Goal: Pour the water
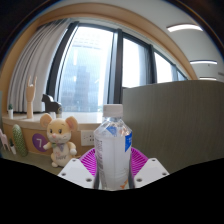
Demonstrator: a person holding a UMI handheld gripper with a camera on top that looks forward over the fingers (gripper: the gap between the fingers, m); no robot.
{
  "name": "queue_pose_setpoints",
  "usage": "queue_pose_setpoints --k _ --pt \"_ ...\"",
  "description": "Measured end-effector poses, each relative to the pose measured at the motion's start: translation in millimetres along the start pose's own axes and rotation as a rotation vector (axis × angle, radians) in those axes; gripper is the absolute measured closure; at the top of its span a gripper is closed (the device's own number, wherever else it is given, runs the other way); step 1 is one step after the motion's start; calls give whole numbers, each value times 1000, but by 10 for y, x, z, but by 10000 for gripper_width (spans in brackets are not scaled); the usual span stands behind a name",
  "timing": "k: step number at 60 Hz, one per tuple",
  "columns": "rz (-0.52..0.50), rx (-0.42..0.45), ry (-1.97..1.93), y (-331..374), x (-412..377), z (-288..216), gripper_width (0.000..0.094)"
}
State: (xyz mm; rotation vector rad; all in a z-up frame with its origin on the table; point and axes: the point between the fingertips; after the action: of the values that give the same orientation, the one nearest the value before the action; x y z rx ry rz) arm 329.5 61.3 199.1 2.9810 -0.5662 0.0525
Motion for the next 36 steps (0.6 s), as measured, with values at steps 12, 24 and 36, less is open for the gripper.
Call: queue_pose_setpoints --k 12,24,36 --pt "45 -59 2 -206 291 647 541" --pt "47 -31 -43 -225 329 912 524" --pt "30 14 -82 -191 341 907 451"
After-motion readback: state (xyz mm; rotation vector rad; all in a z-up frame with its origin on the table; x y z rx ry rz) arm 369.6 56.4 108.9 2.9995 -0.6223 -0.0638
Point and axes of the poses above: the point between the fingertips, and its own axes, seen from behind it with the camera up: x to the right, z down, y backward, against the way the camera looks, and after that the axes turned 2 degrees about -z, right-handed
